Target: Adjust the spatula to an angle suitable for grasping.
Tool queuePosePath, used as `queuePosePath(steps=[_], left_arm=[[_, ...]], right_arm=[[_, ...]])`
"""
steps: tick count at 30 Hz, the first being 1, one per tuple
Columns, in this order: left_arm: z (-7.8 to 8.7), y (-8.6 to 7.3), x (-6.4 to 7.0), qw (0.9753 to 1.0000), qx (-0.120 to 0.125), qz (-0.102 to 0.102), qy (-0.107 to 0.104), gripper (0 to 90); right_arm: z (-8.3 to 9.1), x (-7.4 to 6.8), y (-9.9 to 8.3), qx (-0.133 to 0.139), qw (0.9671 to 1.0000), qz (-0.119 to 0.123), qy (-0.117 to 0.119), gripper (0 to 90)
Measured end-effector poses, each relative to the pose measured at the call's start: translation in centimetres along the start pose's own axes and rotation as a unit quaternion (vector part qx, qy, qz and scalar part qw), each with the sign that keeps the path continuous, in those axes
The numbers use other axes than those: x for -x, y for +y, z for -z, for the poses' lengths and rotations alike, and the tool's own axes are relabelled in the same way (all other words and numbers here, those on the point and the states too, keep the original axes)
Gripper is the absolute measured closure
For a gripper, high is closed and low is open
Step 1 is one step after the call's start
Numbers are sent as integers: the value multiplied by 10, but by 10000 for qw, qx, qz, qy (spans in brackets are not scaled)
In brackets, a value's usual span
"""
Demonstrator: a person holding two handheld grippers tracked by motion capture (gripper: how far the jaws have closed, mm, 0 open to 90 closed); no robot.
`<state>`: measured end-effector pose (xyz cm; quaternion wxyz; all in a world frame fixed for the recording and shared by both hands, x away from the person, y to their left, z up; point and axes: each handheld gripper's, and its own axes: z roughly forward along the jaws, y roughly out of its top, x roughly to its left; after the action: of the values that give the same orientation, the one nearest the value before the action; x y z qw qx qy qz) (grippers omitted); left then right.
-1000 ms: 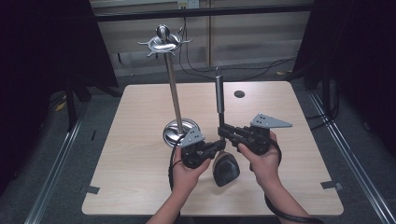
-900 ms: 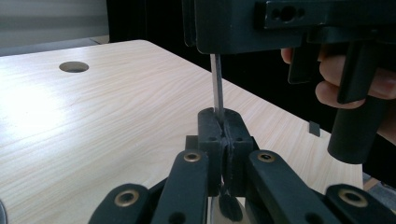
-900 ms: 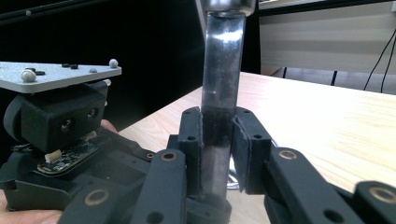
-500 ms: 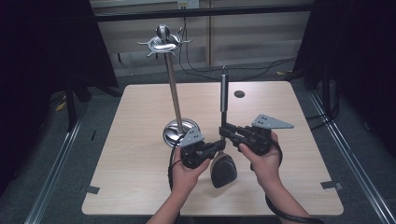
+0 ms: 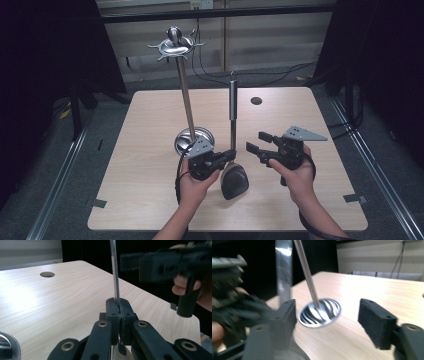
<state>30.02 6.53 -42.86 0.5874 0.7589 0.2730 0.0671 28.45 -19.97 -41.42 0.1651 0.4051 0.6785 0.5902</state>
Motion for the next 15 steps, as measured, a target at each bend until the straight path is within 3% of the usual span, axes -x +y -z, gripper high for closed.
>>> queuePosePath(steps=[6, 8, 15], left_arm=[[7, 2, -2, 10000, 33, -27, -28, 883], [10, 3, -1, 10000, 29, -46, 65, 883], [22, 4, -3, 9999, 77, -40, 56, 883]], right_arm=[[4, 13, -17, -339, 9988, 119, -339, 191], [4, 16, -20, -428, 9981, 113, -423, 152], [1, 18, -27, -707, 9959, 209, -523, 54]])
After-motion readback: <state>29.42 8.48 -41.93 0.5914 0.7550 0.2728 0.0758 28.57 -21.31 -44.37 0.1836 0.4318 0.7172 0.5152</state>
